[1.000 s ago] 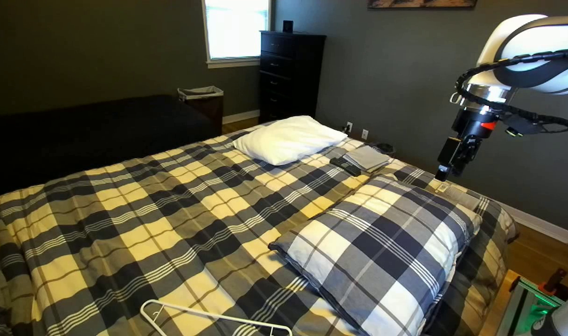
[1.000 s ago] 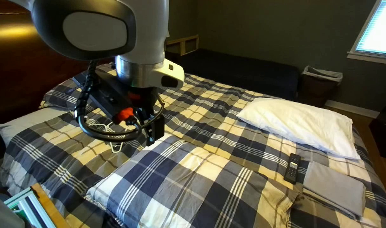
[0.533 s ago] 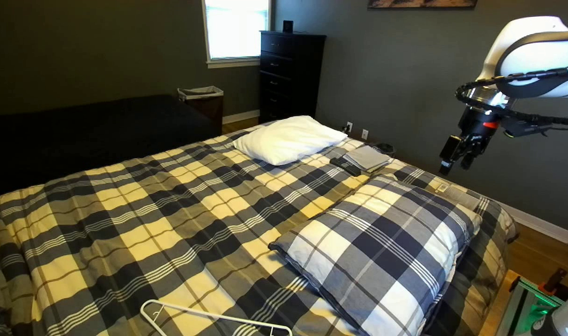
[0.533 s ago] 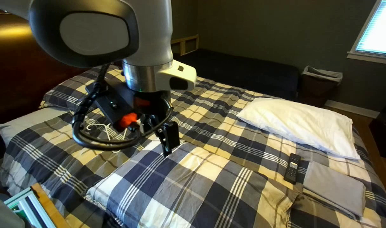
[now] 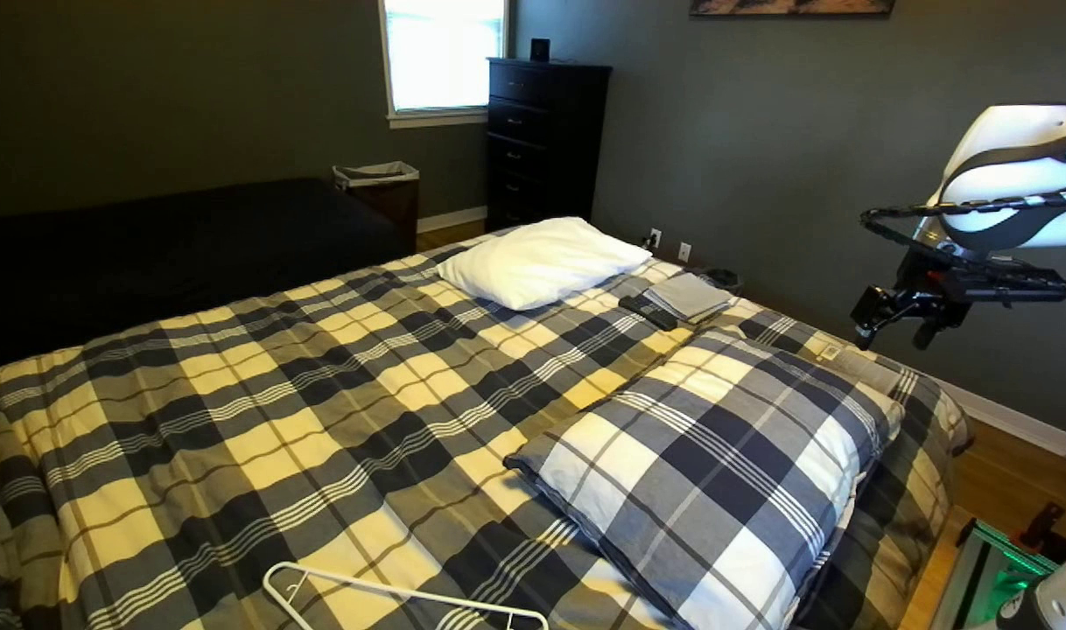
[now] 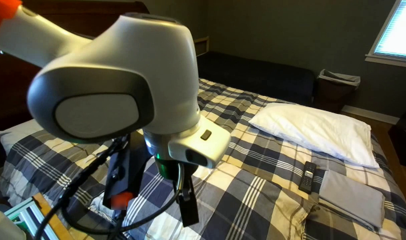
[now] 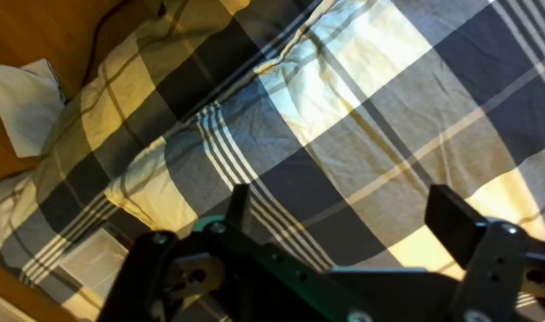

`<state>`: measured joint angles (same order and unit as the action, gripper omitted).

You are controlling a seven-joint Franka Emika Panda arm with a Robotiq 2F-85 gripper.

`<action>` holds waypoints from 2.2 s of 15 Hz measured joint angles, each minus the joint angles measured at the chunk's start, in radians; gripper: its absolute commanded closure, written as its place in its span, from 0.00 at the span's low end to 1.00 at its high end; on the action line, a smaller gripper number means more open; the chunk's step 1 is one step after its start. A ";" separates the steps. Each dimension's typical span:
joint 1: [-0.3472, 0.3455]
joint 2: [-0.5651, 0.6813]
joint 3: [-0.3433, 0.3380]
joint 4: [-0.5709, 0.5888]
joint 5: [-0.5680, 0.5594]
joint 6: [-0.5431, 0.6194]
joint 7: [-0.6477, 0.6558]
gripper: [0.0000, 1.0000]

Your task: Move the pillow to the left

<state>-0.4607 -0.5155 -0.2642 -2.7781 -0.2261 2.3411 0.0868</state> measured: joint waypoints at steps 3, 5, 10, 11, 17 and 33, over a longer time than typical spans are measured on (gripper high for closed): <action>-0.016 0.071 0.001 0.005 0.011 0.034 0.055 0.00; -0.016 0.072 0.002 0.011 0.011 0.034 0.054 0.00; -0.018 0.070 -0.001 0.020 0.024 0.059 0.098 0.00; -0.019 0.084 -0.008 0.019 0.046 0.091 0.123 0.00; -0.024 0.219 -0.086 0.020 0.203 0.260 0.133 0.00; -0.024 0.217 -0.078 0.024 0.203 0.260 0.133 0.00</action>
<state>-0.4842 -0.2985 -0.3421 -2.7542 -0.0230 2.6011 0.2197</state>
